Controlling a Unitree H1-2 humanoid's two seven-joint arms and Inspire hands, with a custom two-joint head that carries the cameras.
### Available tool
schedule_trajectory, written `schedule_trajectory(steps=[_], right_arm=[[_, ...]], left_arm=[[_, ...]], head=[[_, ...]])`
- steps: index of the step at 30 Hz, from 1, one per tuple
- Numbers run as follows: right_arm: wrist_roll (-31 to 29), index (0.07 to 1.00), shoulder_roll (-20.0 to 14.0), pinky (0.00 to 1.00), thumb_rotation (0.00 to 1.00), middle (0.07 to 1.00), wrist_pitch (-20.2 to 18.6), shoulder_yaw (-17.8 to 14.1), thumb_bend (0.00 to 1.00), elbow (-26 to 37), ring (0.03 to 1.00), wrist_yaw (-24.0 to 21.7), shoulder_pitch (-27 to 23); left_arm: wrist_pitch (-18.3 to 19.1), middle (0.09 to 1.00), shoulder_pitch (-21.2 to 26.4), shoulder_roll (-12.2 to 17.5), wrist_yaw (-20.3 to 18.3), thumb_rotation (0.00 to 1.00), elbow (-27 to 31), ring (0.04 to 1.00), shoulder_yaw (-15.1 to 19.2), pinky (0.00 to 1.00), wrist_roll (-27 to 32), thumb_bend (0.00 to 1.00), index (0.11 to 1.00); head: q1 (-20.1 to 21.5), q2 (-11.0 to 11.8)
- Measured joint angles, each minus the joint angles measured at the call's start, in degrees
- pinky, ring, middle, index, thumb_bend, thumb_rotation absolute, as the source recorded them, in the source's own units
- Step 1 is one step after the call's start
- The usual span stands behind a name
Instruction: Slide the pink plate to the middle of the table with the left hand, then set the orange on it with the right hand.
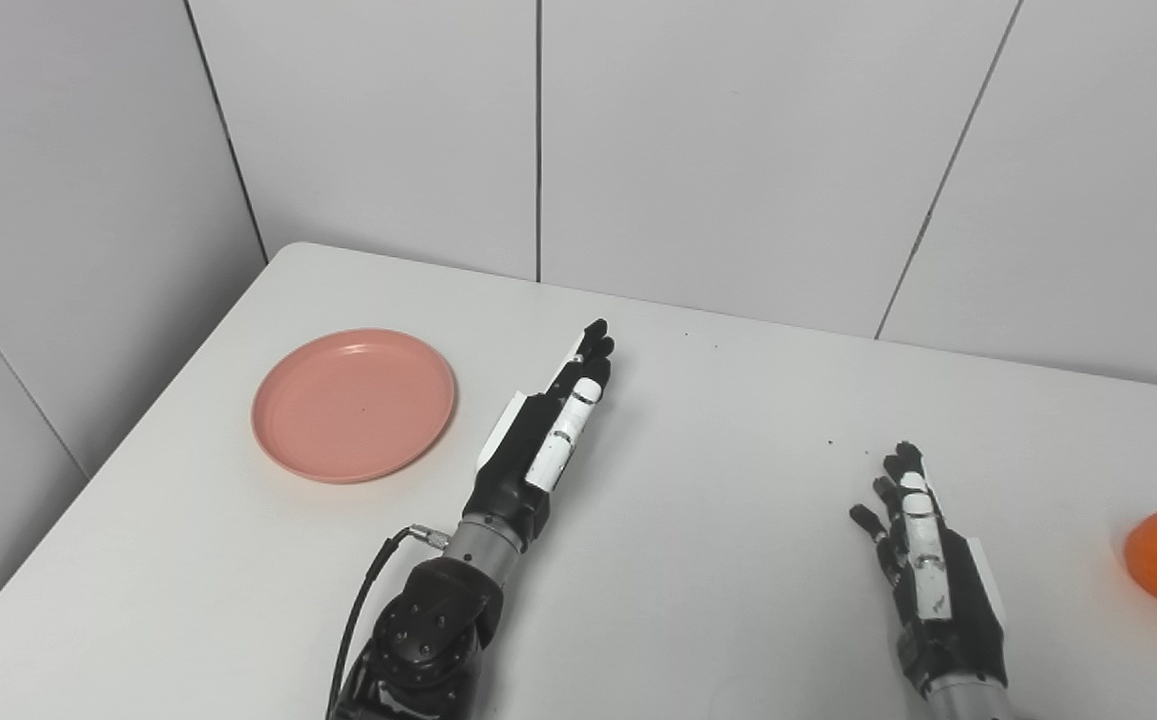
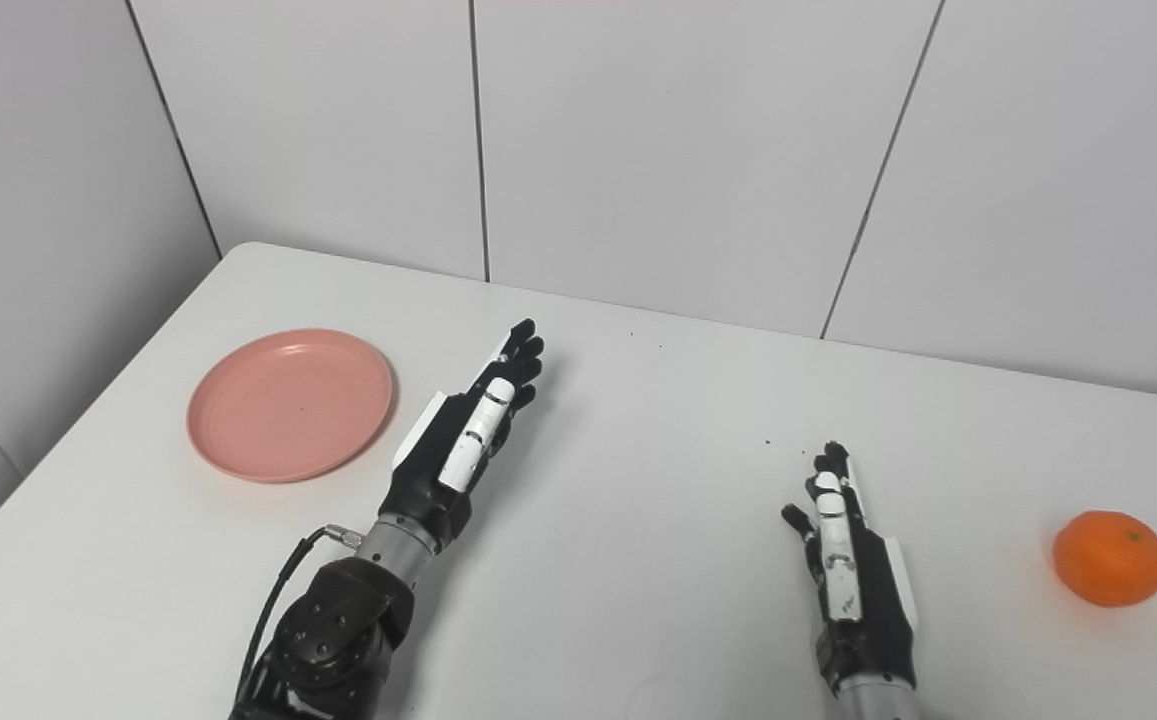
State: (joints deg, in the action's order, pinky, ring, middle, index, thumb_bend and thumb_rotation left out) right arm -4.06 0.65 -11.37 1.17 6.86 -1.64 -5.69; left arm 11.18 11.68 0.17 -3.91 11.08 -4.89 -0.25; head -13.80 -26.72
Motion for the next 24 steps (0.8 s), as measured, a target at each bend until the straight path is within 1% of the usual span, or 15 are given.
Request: schedule_trajectory(steps=[4,10,14,20,24], right_arm=[[-0.4,1.0,-0.29,1.0,1.0,1.0,0.64,0.02,0.22,-0.4,1.0,-0.23,0.0],[-0.49,1.0,-0.3,1.0,1.0,1.0,0.83,0.05,0.22,-0.44,1.0,-0.25,0.02],[-0.53,1.0,-0.29,1.0,1.0,1.0,0.84,0.03,0.21,-0.46,1.0,-0.23,0.02],[-0.41,1.0,-0.28,1.0,1.0,1.0,0.88,0.04,0.19,-0.47,1.0,-0.21,0.02],[-0.42,1.0,-0.28,1.0,1.0,1.0,0.97,0.03,0.19,-0.52,1.0,-0.21,0.02]], left_arm=[[3.77,1.0,1.84,1.14,-0.3,1.0,2.26,0.998,2.07,1.0,1.06,0.44,0.993],[4.8,0.992,3.75,3.46,-0.37,1.0,4.52,0.981,5.07,1.0,1.32,0.45,0.98],[5.52,0.981,4.25,5.06,-0.39,1.0,5.53,0.969,6.95,0.99,1.77,0.43,0.971],[5.55,0.967,5.59,6.91,-0.08,1.0,5.33,0.959,10.31,0.98,2.44,0.46,0.956],[5.22,0.974,6.33,8.19,0.17,1.0,4.15,0.968,12.5,0.99,3.17,0.49,0.963]], head=[[-0.17,0.26],[-0.09,0.44],[-0.09,0.53],[-0.53,0.7],[-0.7,0.97]])
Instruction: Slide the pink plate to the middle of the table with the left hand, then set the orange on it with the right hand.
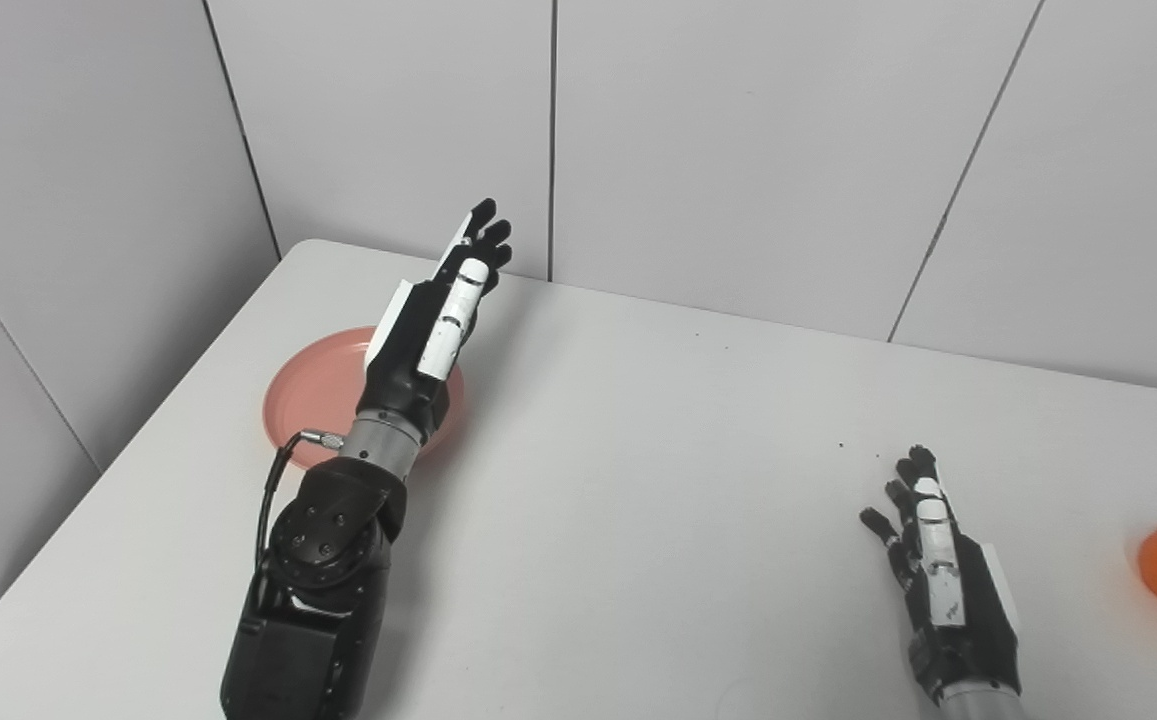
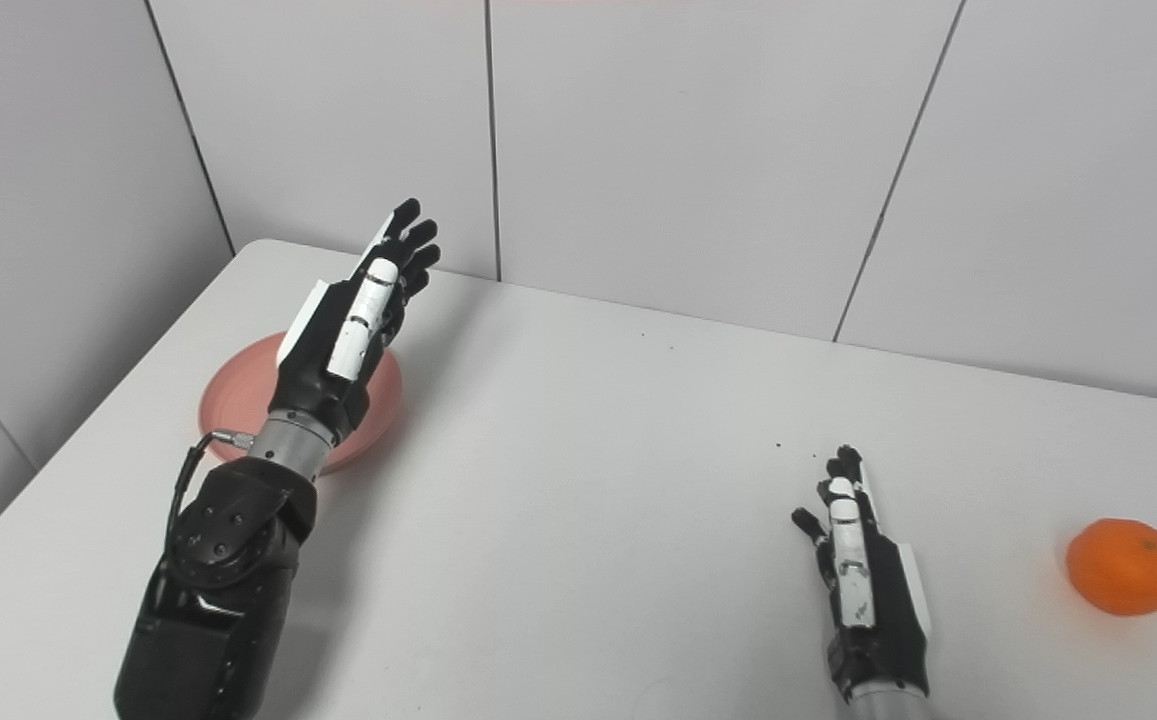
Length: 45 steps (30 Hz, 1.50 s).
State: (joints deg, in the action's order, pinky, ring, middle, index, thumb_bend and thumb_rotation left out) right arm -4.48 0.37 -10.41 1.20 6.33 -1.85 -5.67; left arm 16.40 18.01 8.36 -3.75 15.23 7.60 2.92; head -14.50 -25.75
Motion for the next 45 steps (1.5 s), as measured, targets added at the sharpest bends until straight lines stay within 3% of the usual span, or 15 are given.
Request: schedule_trajectory(steps=[11,16,23,35,45], right_arm=[[-0.34,1.0,-0.02,1.0,1.0,1.0,0.06,-0.28,0.2,-0.07,1.0,-0.01,0.0],[-0.82,1.0,-0.03,1.0,1.0,1.0,0.07,-0.42,0.2,-0.15,1.0,-0.02,0.0],[-1.2,1.0,-0.12,1.0,1.0,1.0,0.13,-0.64,0.2,-0.28,1.0,-0.02,-0.03],[-1.21,1.0,-0.32,1.0,1.0,1.0,0.11,-0.69,0.22,-0.32,1.0,-0.02,-0.1],[-1.38,1.0,-0.4,1.0,1.0,1.0,0.12,-0.77,0.21,-0.33,1.0,-0.03,-0.1]], left_arm=[[-0.65,0.985,-0.06,2.84,1.17,1.0,-0.21,0.972,4.99,1.0,2.8,0.39,0.957],[-0.92,0.969,-0.06,4.76,1.18,1.0,-0.8,0.966,6.31,0.99,3.93,0.38,0.945],[-2.23,0.943,0.56,7.22,1.27,1.0,-6.27,0.943,8.86,0.93,4.96,0.38,0.922],[-2.23,0.926,1.61,10.8,1.54,1.0,-8.56,0.924,13.38,0.92,7.45,0.38,0.903],[-2.18,0.911,1.17,11.46,2.61,1.0,-9.57,0.916,15.86,0.92,9.11,0.34,0.892]], head=[[-0.44,0.35],[-0.62,0.44],[-1.05,0.62],[-2.11,0.62],[-2.46,0.79]])
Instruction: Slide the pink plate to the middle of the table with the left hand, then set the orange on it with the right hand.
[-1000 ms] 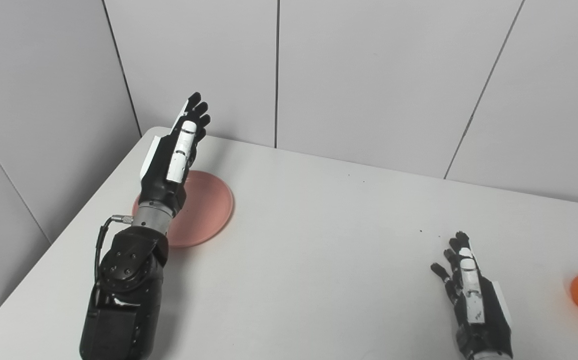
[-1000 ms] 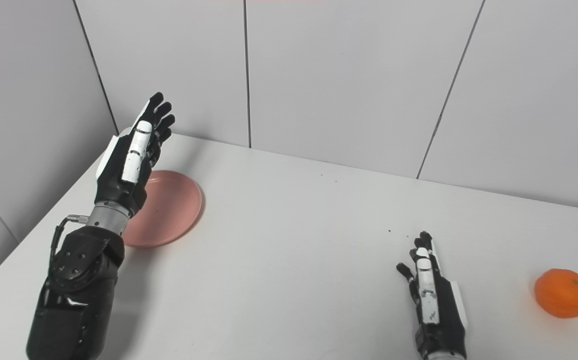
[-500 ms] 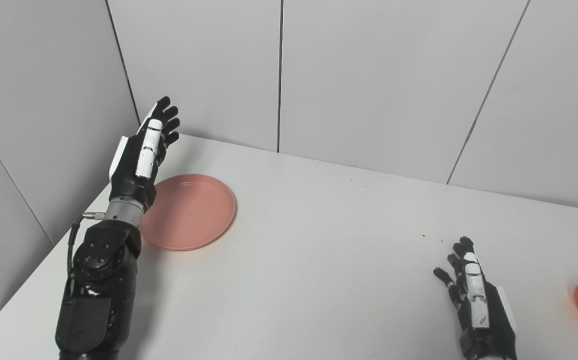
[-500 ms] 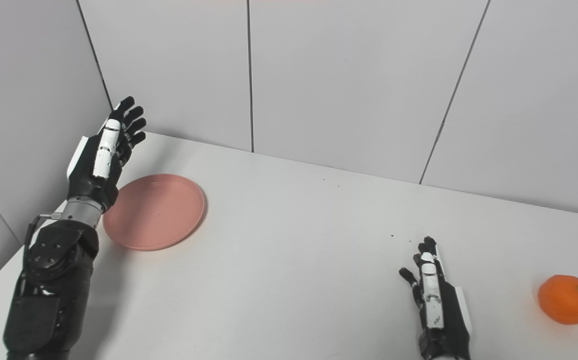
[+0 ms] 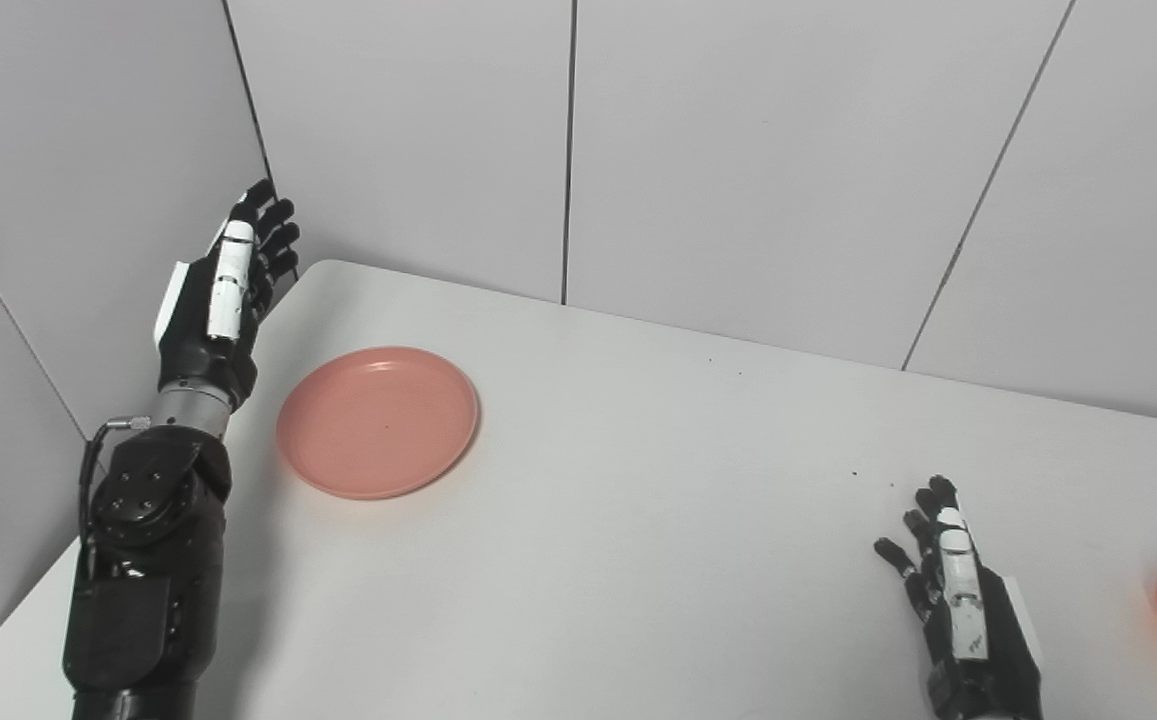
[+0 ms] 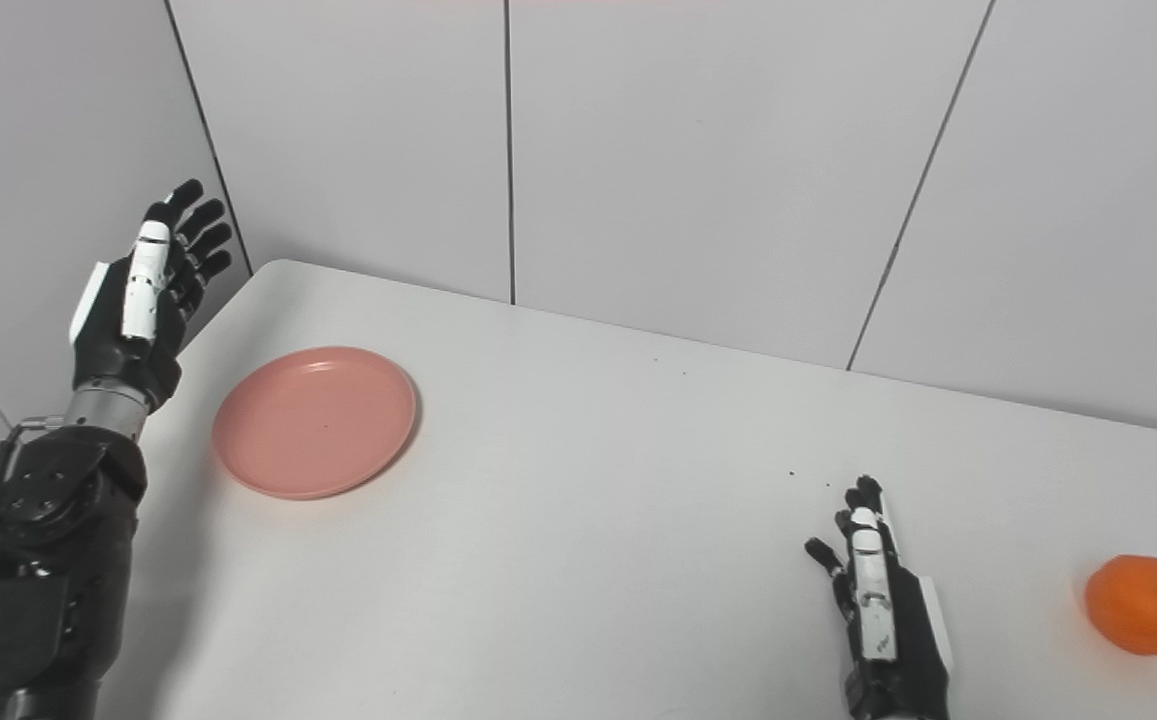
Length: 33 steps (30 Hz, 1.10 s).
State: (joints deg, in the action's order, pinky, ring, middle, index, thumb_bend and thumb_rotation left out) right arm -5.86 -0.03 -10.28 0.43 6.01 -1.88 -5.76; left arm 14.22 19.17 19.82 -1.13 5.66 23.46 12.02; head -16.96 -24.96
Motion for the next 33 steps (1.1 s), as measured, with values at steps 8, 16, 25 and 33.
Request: schedule_trajectory(steps=[8,16,25,33], right_arm=[[-0.39,1.0,-0.2,1.0,1.0,1.0,-0.01,-0.02,0.21,0.0,1.0,-0.01,0.0],[-0.43,1.0,-0.21,1.0,1.0,1.0,-0.01,-0.06,0.2,0.0,1.0,-0.01,0.01],[-0.5,1.0,-0.49,1.0,1.0,1.0,-0.01,-0.12,0.19,0.01,1.0,-0.02,0.02],[-0.63,1.0,-0.67,1.0,1.0,1.0,-0.02,-0.33,0.2,0.0,1.0,-0.01,0.02]], left_arm=[[0.2,0.903,-0.56,0.01,0.77,1.0,-1.09,0.911,1.7,0.93,1.41,0.3,0.888],[0.05,0.906,-1.73,0.85,0.1,1.0,-3.61,0.915,1.54,0.92,1.51,0.33,0.888],[-1.86,0.906,-2.71,0.91,0.07,1.0,-6.89,0.909,1.57,0.91,1.53,0.32,0.892],[-2.17,0.918,-2.91,0.55,-0.08,1.0,-9.12,0.923,1.43,0.94,2.95,0.3,0.907]], head=[[-0.09,-0.26],[-0.18,-0.35],[-0.79,-0.44],[-0.88,-0.35]])
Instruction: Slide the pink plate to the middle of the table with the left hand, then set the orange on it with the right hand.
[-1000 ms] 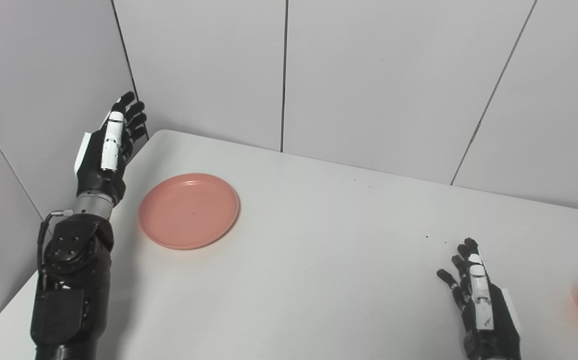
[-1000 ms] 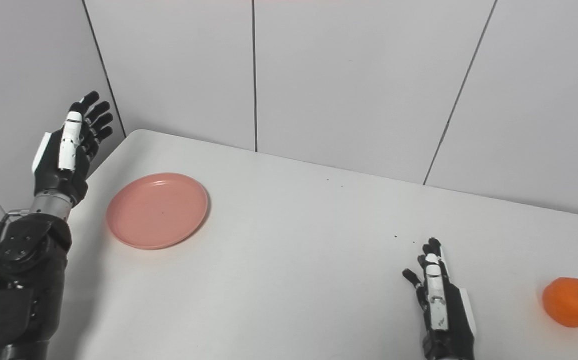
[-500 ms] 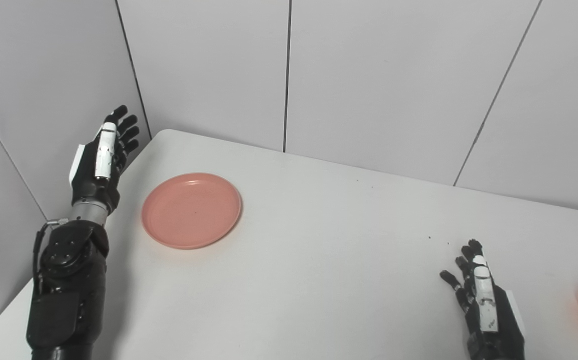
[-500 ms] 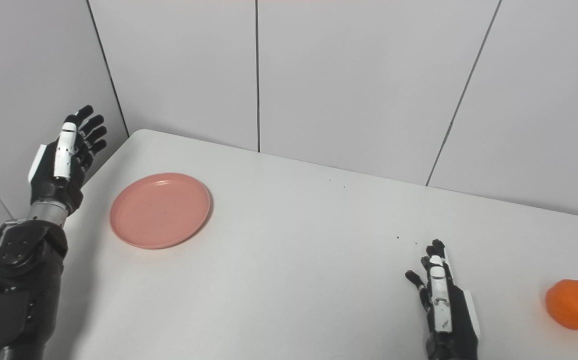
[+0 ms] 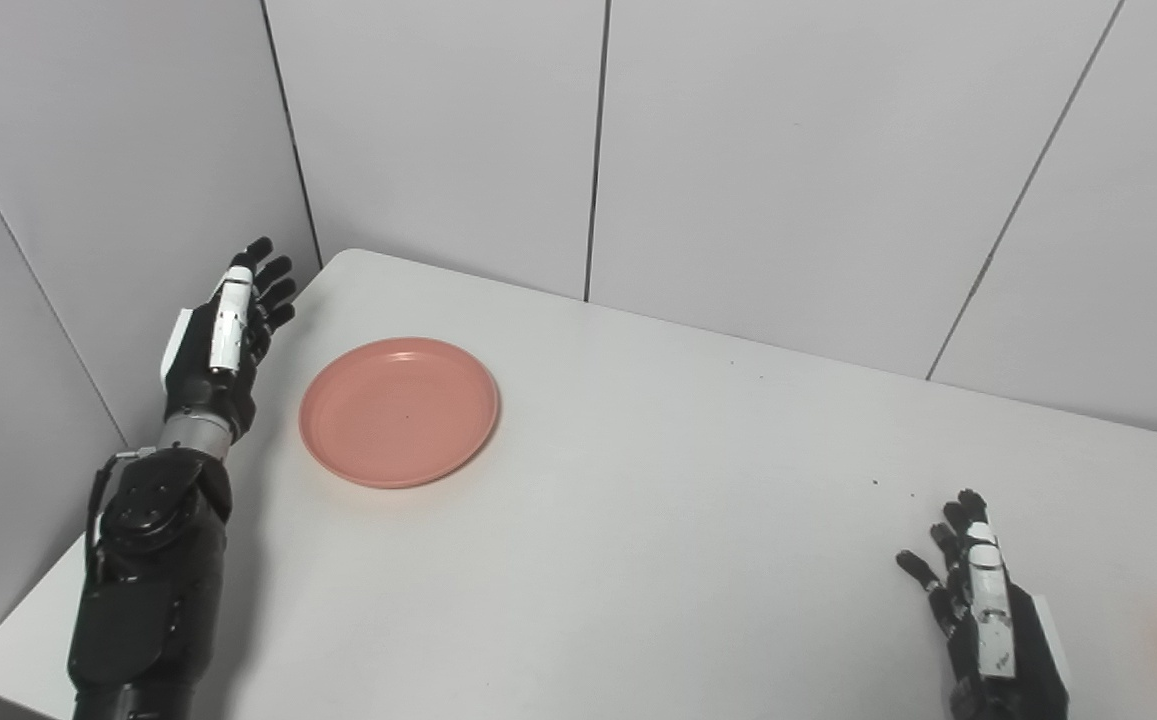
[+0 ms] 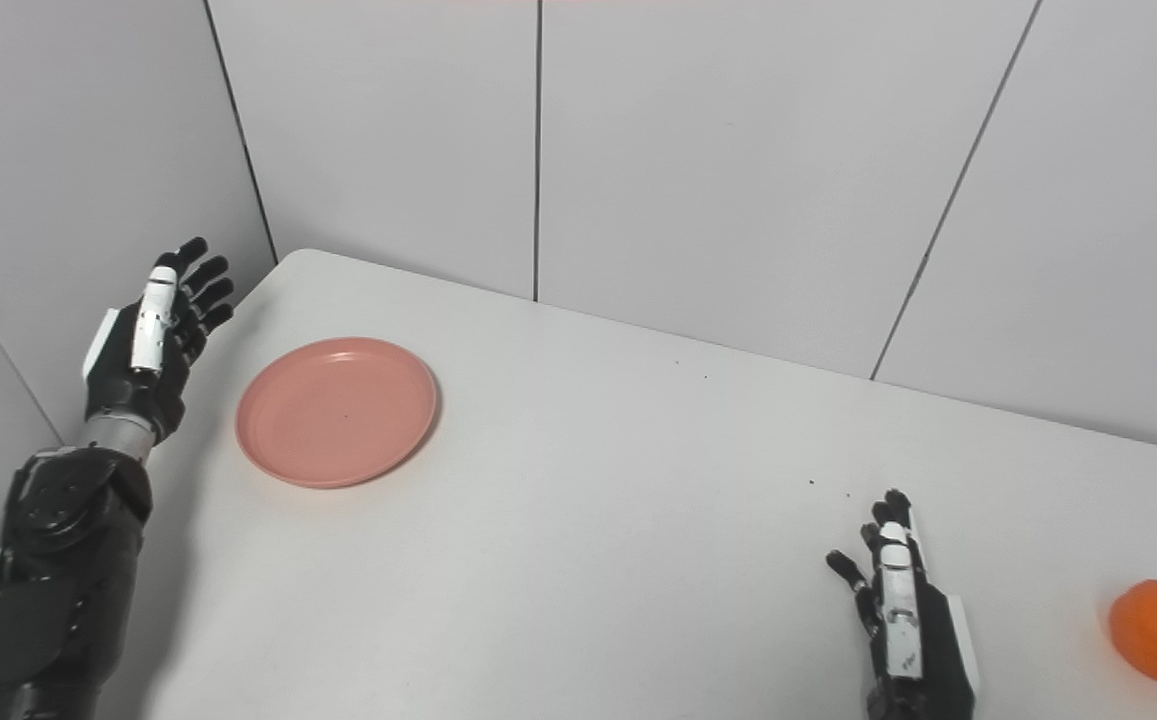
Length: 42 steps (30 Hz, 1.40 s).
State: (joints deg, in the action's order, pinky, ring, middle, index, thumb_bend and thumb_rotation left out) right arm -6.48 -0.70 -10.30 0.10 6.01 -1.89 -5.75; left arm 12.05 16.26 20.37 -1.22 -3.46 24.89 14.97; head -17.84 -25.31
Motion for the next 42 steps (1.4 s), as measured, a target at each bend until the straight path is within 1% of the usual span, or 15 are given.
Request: schedule_trajectory(steps=[5,7,12,17,19,25,31,34,38,42], right_arm=[[0.01,1.0,-0.02,1.0,1.0,1.0,-0.01,-0.04,0.2,0.0,1.0,0.0,0.0],[-0.09,1.0,-0.01,1.0,1.0,1.0,-0.01,-0.08,0.2,0.0,1.0,0.0,0.0],[-0.05,1.0,-0.02,1.0,1.0,1.0,-0.01,-0.08,0.2,0.0,1.0,0.01,0.01],[-0.12,1.0,-0.02,1.0,1.0,1.0,-0.01,-0.14,0.2,0.0,1.0,0.0,0.01],[-0.12,1.0,-0.03,1.0,1.0,1.0,-0.01,-0.15,0.19,-0.01,1.0,0.0,0.01],[-0.11,1.0,-0.18,1.0,1.0,1.0,-0.01,-0.18,0.2,-0.05,1.0,0.0,0.0],[-0.19,1.0,-0.18,1.0,1.0,1.0,-0.01,-0.23,0.2,-0.06,1.0,0.0,0.0],[-0.21,1.0,-0.22,1.0,1.0,1.0,0.0,-0.25,0.2,-0.22,1.0,0.0,-0.06],[-0.23,1.0,-0.3,1.0,1.0,1.0,0.0,-0.35,0.19,-0.46,1.0,0.0,-0.23],[-0.22,1.0,-0.3,1.0,1.0,1.0,0.0,-0.35,0.2,-0.47,1.0,0.0,-0.23]], left_arm=[[-0.75,0.916,-0.11,-0.12,-0.16,1.0,-2.06,0.919,-0.04,0.92,1.09,0.29,0.9],[-2.04,0.92,-0.14,-0.16,-0.22,1.0,-3.23,0.923,-0.22,0.92,1.09,0.29,0.902],[-2.68,0.927,-0.23,-0.17,-0.55,1.0,-5.74,0.927,-0.65,0.94,1.13,0.29,0.909],[-2.92,0.931,-0.31,-0.18,-1.06,1.0,-6.82,0.933,-0.97,0.95,1.7,0.3,0.916],[-4.1,0.929,-0.31,-0.18,-1.18,1.0,-7.92,0.933,-0.86,0.95,2.3,0.3,0.913],[-4.74,0.94,-0.33,-0.16,-1.74,1.0,-10.89,0.946,-0.59,0.98,3.88,0.3,0.931],[-7.81,0.937,-0.2,0.28,-2.3,1.0,-14.39,0.949,-0.47,0.99,4.19,0.32,0.931],[-8.6,0.937,-0.11,0.5,-2.33,1.0,-15.2,0.948,-0.36,0.99,4.93,0.32,0.928],[-8.61,0.936,0.05,0.5,-2.27,1.0,-15.25,0.947,-0.34,0.98,5.36,0.31,0.927],[-8.6,0.928,0.09,0.49,-2.24,1.0,-15.26,0.938,-0.33,0.97,5.78,0.32,0.918]], head=[[0.09,-0.09],[0.09,-0.17],[0.09,-0.18],[0.0,-0.09],[0.09,-0.09],[-0.09,-0.26],[-0.09,-0.26],[-0.18,-0.18],[-0.09,-0.18],[-0.09,-0.17]])
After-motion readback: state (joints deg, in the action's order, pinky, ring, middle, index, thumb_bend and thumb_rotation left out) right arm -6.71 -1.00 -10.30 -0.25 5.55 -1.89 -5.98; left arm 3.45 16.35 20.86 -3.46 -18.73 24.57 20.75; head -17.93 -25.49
